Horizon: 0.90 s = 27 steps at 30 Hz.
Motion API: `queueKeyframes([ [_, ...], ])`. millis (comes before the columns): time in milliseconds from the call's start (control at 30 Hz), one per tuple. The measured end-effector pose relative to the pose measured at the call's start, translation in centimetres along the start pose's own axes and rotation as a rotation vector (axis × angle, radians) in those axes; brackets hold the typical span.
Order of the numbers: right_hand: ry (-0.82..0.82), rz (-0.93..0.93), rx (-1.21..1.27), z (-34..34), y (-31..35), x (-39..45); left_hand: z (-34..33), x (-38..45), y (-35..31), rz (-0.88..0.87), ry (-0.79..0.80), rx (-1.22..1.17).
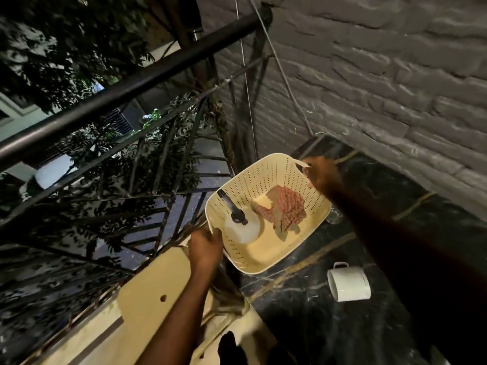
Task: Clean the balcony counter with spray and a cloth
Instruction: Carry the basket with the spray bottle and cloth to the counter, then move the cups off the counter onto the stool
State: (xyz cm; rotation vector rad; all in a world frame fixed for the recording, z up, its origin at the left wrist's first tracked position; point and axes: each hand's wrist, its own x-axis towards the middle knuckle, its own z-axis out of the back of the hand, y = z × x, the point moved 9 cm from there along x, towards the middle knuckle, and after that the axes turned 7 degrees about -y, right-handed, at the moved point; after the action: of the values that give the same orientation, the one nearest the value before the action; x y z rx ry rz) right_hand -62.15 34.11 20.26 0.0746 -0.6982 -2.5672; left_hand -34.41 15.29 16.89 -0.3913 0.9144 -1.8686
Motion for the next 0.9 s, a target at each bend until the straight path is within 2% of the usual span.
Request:
queueKeyframes([
  [200, 0.000, -0.077, 0.054, -1.8, -2.0, -1.1, -0.3, 0.5, 0.0, -0.035, 0.044, 0.037],
  [300, -0.020, -0.067, 0.152, -0.7, -1.7, -2.2, -0.9, 1.1, 0.6, -0.039, 0.156, 0.057],
  [367, -0.048, -0.103, 0.313, 1.0, -1.9, -4.2, 0.4, 1.0, -1.0, -0.194, 0.071, 0.086],
  [433, -0.066, -0.161, 0.431, 2.7, -2.8, -7.2, 2.1, -1.0, -5.6, -0.513, -0.089, 0.092],
  [467, -0.072, -0.193, 0.409, 3.2, -3.2, -9.0, 1.9, -2.7, -8.2, -0.655, -0.081, 0.052],
  [633, -0.165, -0.383, 0.257, 4.3, -5.8, -17.8, -6.7, -12.8, -15.5, -1.024, 0.393, -0.149],
  [700, -0.234, -0.422, 0.246, 5.4, -7.1, -20.8, -10.1, -16.4, -15.9, -1.072, 0.534, -0.160],
  [800, -0.342, -0.499, 0.226, 7.2, -10.4, -25.8, -15.2, -20.8, -14.6, -1.083, 0.743, -0.034],
  [900, -0.369, -0.604, 0.190, 8.1, -14.1, -30.6, -19.8, -23.5, -11.6, -1.137, 0.869, 0.293],
])
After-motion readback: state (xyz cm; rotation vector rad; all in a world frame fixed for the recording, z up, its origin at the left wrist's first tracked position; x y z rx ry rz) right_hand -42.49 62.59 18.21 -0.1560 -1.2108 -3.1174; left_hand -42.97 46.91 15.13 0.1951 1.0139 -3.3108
